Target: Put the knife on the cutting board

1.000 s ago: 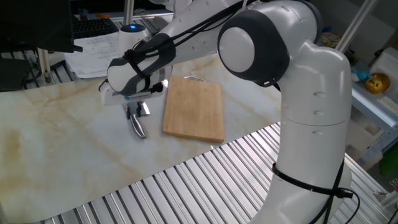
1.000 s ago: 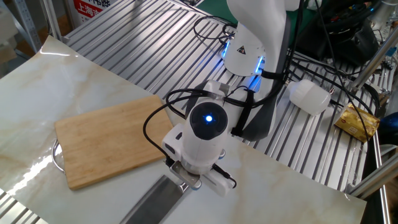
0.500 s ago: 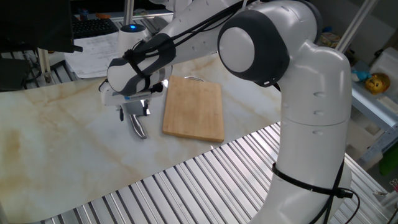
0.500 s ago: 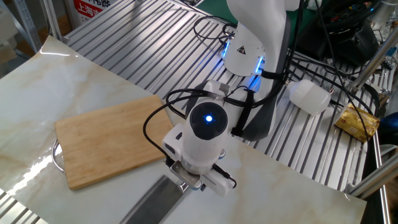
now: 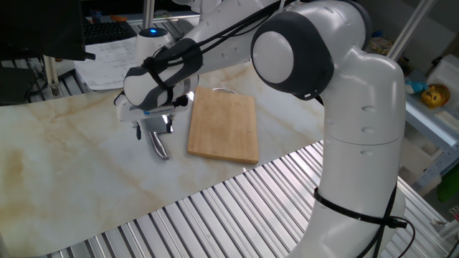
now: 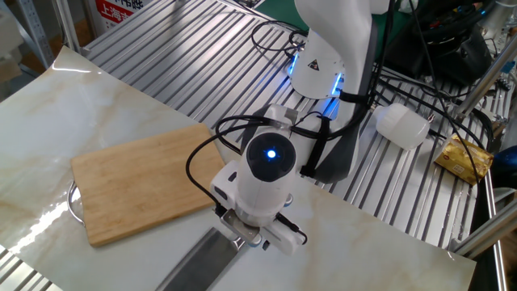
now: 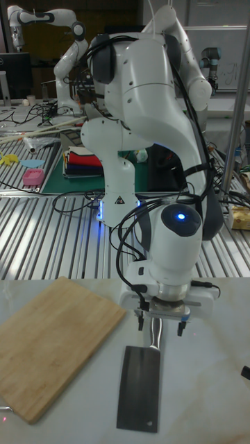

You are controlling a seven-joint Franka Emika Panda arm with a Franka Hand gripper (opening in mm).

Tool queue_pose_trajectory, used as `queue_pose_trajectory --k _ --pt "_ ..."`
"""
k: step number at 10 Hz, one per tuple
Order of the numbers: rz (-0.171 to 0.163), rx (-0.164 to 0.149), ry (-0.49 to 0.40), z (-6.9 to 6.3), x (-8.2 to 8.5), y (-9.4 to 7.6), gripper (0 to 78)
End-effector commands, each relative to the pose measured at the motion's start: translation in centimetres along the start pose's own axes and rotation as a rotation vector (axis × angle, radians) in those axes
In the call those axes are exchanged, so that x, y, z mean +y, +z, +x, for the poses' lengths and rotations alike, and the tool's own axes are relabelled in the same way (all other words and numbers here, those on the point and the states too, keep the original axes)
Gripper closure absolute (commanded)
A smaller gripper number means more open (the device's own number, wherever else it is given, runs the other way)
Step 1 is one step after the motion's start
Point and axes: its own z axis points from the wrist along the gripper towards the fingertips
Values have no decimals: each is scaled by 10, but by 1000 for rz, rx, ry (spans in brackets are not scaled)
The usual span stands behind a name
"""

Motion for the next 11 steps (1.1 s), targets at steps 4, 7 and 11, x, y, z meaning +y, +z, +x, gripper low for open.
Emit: queue_pose_trajectory --k 4,7,11 --pt "-70 39 -26 -29 -22 24 4" --pt "-50 42 -22 -25 -22 18 4" --pt "-27 61 -11 -4 -17 15 4"
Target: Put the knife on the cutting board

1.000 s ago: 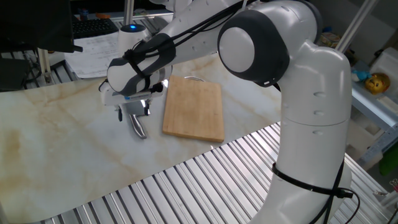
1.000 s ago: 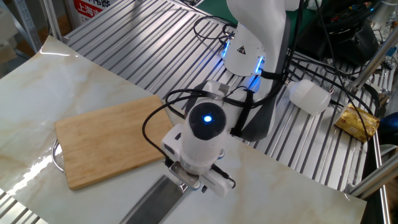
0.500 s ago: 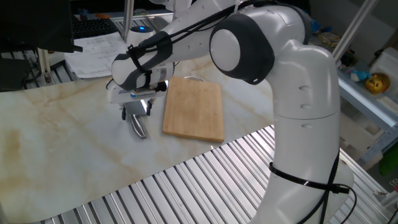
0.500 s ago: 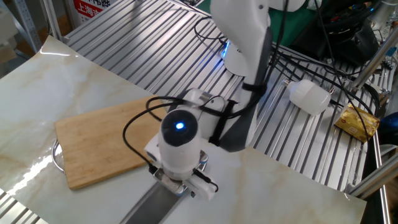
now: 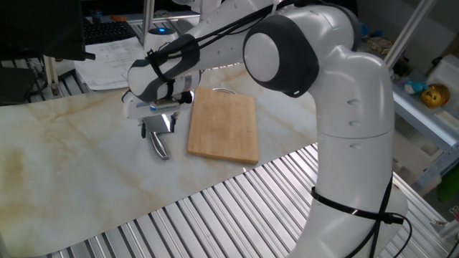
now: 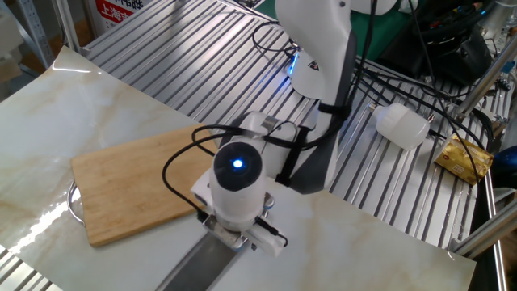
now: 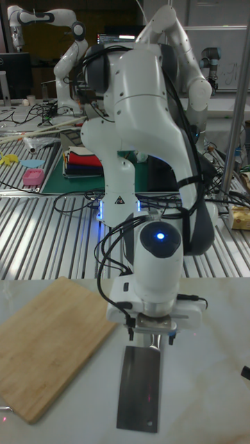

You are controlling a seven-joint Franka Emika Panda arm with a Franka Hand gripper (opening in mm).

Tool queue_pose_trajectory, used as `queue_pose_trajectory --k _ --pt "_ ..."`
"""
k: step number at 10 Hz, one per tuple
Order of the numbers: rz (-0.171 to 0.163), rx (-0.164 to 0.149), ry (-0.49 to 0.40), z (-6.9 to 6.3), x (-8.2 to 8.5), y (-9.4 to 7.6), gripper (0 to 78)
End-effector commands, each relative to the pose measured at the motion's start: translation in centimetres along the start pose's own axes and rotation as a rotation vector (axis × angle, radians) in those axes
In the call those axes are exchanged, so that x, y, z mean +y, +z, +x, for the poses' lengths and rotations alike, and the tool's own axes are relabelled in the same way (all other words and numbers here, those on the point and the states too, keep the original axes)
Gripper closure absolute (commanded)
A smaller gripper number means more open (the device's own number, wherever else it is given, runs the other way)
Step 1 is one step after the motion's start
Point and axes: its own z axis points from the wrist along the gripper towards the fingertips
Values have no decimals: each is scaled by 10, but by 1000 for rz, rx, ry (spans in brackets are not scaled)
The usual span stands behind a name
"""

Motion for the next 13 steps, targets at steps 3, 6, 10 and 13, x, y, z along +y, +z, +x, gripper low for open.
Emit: queue_pose_trajectory --k 3,6,10,13 --pt "-4 -40 5 12 13 10 4" --pt "-10 -70 4 8 18 19 4" --pt "-7 -63 3 8 14 13 4" --pt "-8 -62 4 6 14 13 4"
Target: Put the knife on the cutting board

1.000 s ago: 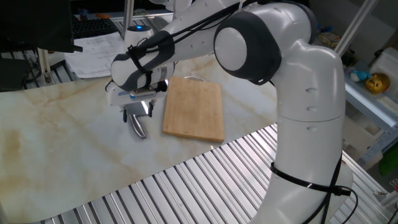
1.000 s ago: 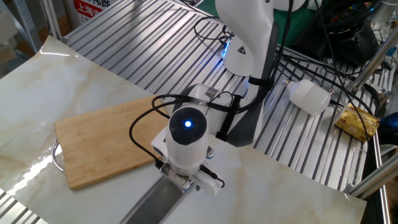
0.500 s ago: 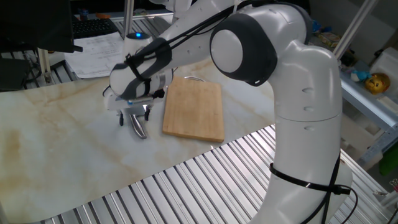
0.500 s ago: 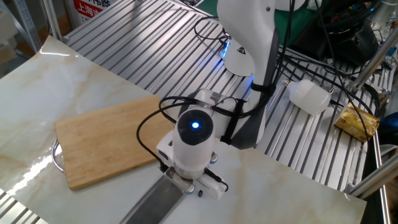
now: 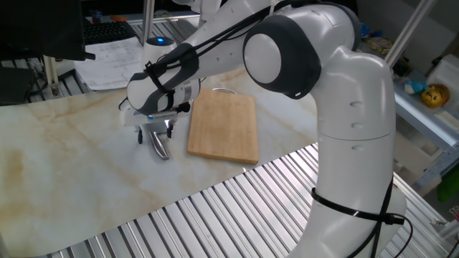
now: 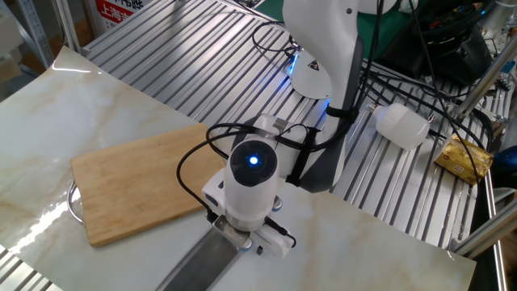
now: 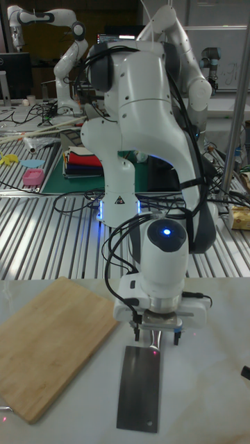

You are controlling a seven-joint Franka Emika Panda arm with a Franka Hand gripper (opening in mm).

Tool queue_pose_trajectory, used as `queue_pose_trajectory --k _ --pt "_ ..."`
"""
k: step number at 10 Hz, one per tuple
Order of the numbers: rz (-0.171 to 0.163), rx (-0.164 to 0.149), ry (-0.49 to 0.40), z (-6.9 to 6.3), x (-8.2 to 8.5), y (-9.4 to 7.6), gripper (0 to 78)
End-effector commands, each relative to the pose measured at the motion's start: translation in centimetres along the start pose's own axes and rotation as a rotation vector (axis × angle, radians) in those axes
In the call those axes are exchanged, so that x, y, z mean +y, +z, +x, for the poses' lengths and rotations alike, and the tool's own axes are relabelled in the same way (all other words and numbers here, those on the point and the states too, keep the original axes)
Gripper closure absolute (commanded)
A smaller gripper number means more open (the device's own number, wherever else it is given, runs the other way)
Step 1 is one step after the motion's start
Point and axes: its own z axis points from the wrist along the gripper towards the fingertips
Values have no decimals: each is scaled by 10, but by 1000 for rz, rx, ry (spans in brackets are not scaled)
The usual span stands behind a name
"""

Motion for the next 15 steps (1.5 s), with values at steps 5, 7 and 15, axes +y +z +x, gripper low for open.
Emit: queue_pose_trajectory --k 5,7,15 --pt "-4 -6 -3 -5 2 1 4" --pt "-1 -5 2 -5 1 1 4" --pt "-1 -5 4 -5 1 1 764"
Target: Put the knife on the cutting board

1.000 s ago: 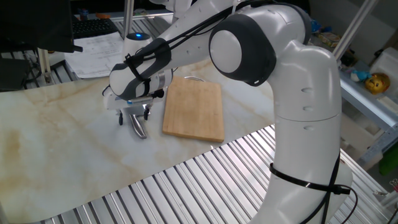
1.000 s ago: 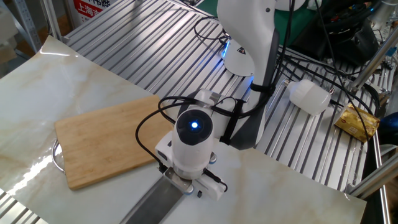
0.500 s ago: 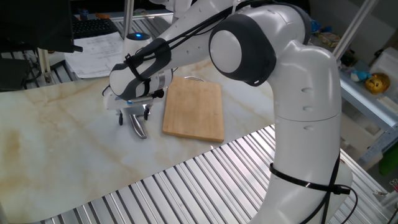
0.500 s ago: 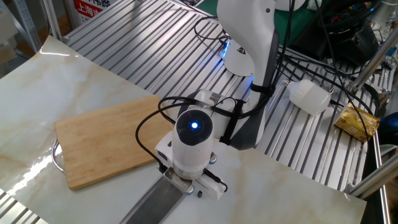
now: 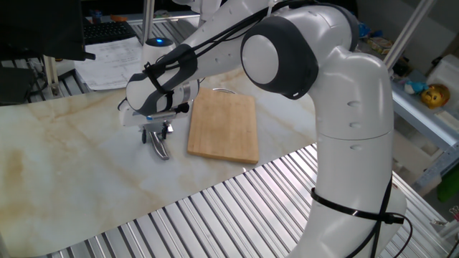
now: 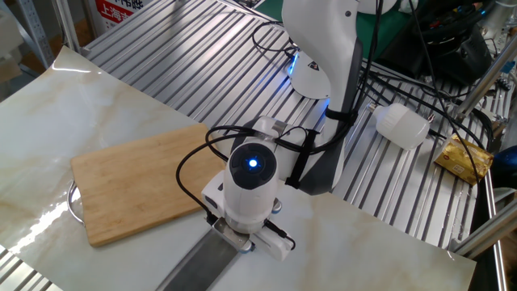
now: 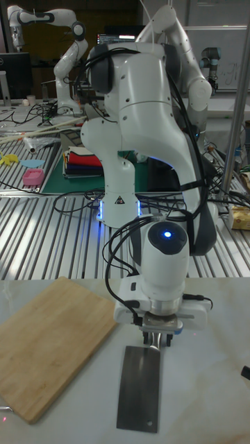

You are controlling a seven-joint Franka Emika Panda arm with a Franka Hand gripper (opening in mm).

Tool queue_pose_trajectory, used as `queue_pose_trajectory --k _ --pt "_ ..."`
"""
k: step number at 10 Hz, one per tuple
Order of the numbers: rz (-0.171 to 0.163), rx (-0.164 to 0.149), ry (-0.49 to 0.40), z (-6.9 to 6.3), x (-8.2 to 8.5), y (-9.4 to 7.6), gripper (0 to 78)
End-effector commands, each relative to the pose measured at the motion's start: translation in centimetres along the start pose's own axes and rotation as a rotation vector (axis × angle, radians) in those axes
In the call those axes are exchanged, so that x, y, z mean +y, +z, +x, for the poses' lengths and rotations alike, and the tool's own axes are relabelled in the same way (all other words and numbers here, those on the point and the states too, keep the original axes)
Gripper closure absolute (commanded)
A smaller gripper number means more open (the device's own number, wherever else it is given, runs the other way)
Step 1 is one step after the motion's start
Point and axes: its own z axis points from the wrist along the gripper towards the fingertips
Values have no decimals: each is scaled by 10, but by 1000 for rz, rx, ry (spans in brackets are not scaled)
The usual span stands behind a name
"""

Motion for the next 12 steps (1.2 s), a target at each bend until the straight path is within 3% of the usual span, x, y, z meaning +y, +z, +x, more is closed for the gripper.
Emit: queue_pose_trajectory --k 1,7,8,12 --pt "3 -3 7 -1 0 -1 764" --pt "3 -3 7 -1 0 -1 764" --pt "44 -20 29 -1 -1 -3 764" --pt "43 -32 35 -5 -5 -9 764"
